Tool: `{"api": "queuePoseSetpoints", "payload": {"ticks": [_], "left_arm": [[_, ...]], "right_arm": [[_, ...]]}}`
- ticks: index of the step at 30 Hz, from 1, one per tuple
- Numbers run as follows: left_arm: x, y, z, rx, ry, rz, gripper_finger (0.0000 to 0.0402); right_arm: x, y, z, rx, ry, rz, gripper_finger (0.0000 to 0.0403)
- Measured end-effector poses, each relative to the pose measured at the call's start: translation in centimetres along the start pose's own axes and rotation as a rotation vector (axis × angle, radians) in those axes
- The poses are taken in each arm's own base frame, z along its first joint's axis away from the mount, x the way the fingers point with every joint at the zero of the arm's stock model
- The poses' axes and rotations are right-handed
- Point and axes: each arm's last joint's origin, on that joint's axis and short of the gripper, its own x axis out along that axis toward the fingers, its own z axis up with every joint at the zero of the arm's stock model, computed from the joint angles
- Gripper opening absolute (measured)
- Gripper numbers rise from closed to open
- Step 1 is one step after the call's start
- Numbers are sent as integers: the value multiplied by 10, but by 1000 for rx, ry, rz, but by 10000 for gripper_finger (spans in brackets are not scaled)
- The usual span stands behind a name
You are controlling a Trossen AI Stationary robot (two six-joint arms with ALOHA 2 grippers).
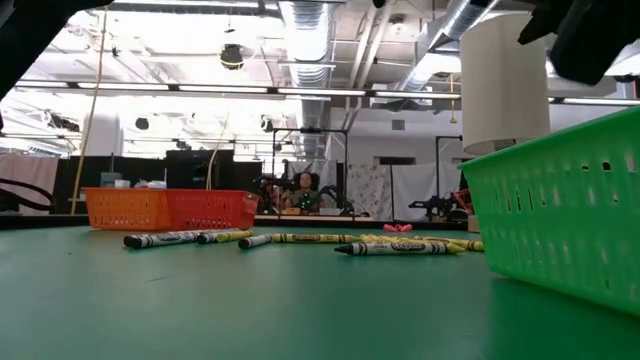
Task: Sort crayons
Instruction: Put the brown crayon into the black bin
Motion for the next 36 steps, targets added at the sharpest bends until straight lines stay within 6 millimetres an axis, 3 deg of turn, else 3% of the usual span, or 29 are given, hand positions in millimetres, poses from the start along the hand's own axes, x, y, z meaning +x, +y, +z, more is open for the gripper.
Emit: {"api": "queuePoseSetpoints", "payload": {"ticks": [19, 23, 36], "left_arm": [[4, 9, 13, -61, -78, 90, 0], [21, -4, 10, -67, -40, 46, 0], [23, -14, 7, -122, 20, -52, 11]], "right_arm": [[0, 0, 1, 4, -14, -13, 68], [1, 0, 2, 11, -14, -15, 68], [1, 0, 1, 1, -6, -15, 68]]}}
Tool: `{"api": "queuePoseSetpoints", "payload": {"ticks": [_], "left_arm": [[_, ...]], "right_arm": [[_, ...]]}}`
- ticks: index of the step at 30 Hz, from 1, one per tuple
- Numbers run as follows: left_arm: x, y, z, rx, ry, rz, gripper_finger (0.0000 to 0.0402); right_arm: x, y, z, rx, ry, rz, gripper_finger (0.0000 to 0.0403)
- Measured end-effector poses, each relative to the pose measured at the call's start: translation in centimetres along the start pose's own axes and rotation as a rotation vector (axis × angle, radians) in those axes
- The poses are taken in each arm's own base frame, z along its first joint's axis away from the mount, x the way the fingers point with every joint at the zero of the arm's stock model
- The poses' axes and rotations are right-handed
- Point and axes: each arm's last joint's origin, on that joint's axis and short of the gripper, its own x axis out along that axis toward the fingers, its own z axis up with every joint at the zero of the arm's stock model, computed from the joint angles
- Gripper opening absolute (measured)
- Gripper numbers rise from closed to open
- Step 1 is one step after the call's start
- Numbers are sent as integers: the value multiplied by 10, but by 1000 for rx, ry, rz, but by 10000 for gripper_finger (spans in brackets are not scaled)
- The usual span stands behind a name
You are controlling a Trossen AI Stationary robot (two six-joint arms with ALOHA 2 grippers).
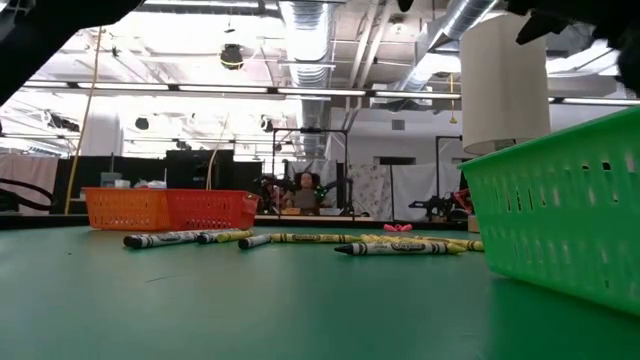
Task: Sort crayons
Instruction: Put the brown crayon into the black bin, then put the black crayon into the orange bin
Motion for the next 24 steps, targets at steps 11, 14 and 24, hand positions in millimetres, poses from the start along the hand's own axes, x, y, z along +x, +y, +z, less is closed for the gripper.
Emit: {"api": "queuePoseSetpoints", "payload": {"ticks": [11, 14, 24], "left_arm": [[0, -4, -6, 6, 56, -45, 52], [0, -3, -6, -8, 71, -13, 68], [-4, 11, 18, -162, 70, 320, 101]], "right_arm": [[0, 0, 0, -2, 0, 0, 68], [0, 0, 0, -2, 1, 0, 68], [0, 0, 0, -1, 1, 0, 68]]}}
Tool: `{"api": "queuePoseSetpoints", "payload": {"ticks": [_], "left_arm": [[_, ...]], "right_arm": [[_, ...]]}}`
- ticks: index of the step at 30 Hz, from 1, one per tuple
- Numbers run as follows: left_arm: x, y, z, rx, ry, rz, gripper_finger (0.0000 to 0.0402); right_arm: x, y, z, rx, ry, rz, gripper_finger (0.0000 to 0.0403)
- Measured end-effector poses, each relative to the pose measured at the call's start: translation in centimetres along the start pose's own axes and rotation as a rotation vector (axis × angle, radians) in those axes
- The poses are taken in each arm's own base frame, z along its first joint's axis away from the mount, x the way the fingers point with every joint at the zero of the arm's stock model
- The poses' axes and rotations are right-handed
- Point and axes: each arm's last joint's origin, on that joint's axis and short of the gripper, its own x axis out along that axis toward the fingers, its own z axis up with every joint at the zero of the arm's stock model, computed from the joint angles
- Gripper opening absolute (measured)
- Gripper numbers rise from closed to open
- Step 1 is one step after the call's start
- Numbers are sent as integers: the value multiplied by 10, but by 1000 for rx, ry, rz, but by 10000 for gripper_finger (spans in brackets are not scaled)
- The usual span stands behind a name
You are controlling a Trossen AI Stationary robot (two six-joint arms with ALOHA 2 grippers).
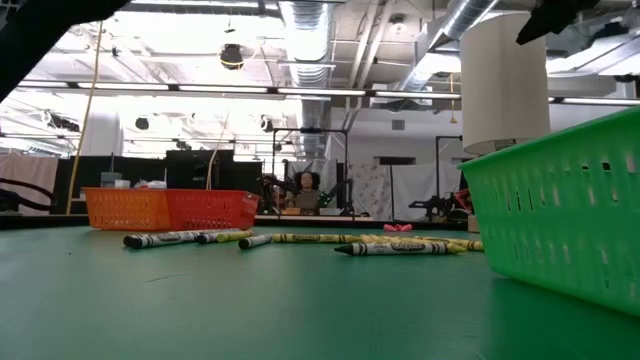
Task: Sort crayons
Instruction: Put the black crayon into the orange bin
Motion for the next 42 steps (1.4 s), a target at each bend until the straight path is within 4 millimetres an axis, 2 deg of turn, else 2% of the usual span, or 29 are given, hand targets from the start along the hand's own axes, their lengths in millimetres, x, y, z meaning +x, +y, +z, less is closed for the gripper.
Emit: {"api": "queuePoseSetpoints", "payload": {"ticks": [3, 6, 12, 16, 18, 20, 23, 26, 29, 31, 33, 35, 37, 39, 42], "left_arm": [[-8, 9, 24, -111, 43, 210, 101], [-19, 14, 39, -168, 84, 432, 102], [-34, 13, 50, -252, 257, 758, 102], [-45, 0, 56, -362, 324, 920, 102], [-51, -10, 62, -364, 330, 922, 101], [-57, -20, 70, -278, 359, 882, 98], [-71, -28, 86, -246, 382, 890, 97], [-92, -19, 112, -343, 328, 908, 96], [-116, -4, 138, -383, 264, 855, 96], [-129, 4, 148, -369, 241, 772, 96], [-142, 12, 151, -397, 218, 607, 96], [-156, 26, 146, -486, 253, 410, 96], [-169, 46, 133, -574, 366, 318, 96], [-178, 58, 113, -639, 508, 369, 96], [-191, 64, 86, -643, 702, 486, 96]], "right_arm": [[0, 0, 0, 0, 1, 0, 68], [0, 0, 0, -1, 4, 0, 68], [0, 0, -1, 1, 8, 0, 68], [-1, 0, -1, 1, 6, 0, 68], [-1, 0, -1, 1, 7, 0, 68], [-1, 0, -2, -1, 12, 0, 68], [-1, 0, -3, -7, 25, -1, 68], [-1, 0, -3, -19, 29, -1, 68], [-1, 0, -3, -19, 28, -1, 68], [-1, 0, -3, -19, 28, -1, 68], [-1, 0, -3, -19, 28, -1, 68], [-1, 0, -3, -19, 28, -1, 68], [-1, 0, -3, -20, 28, -1, 68], [-1, 0, -3, -23, 28, -1, 68], [-1, 0, -3, -23, 28, -1, 68]]}}
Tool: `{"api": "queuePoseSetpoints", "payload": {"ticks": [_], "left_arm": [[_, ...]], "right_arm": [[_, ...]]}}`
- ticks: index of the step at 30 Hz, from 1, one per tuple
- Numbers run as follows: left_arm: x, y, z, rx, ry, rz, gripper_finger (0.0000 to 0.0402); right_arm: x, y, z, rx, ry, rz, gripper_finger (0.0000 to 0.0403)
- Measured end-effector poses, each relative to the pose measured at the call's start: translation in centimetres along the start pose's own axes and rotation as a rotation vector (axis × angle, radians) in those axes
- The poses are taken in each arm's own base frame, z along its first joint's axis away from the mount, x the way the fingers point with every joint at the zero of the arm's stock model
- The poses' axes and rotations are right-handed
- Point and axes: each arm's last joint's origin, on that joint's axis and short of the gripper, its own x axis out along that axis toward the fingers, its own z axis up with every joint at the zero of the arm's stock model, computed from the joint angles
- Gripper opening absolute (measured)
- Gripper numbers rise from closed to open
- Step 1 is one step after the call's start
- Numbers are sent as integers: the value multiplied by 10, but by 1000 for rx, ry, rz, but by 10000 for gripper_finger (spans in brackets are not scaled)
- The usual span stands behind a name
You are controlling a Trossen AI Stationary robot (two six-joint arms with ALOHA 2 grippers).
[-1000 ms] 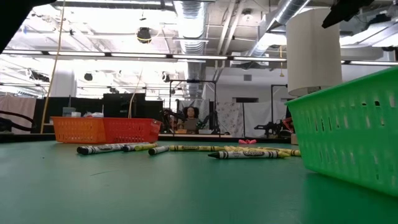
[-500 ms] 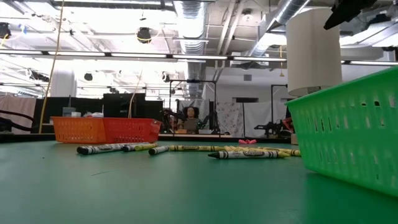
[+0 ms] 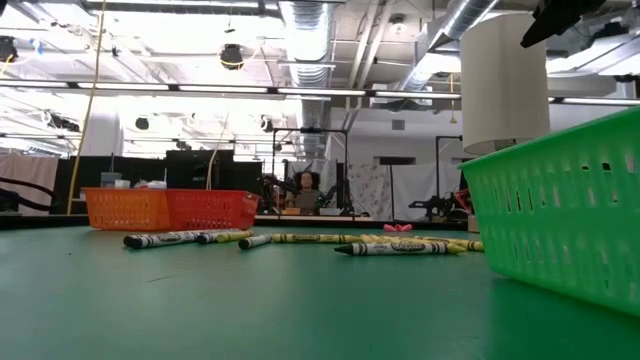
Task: Sort crayons
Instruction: Put the black crayon into the orange bin
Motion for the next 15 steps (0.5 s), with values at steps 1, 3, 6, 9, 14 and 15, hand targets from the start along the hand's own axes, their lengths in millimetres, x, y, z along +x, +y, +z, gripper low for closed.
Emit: {"api": "queuePoseSetpoints", "payload": {"ticks": [1, 3, 6, 9, 14, 15], "left_arm": [[0, 5, -5, 3, 33, 37, 96], [-4, 13, -13, 21, 71, 103, 96], [-9, 15, -20, 30, 73, 109, 96], [-18, 23, -24, 49, 89, 83, 96], [-41, 60, -31, -44, 71, 59, 95], [-44, 67, -34, -77, 66, 41, 94]], "right_arm": [[0, 0, 0, 0, 0, 0, 68], [0, 0, 0, -3, 0, 0, 68], [0, 0, 0, -9, 1, 0, 68], [0, 0, 0, -25, 0, 0, 68], [0, 0, 0, -29, 0, -1, 68], [0, 0, 0, -29, 0, -1, 68]]}}
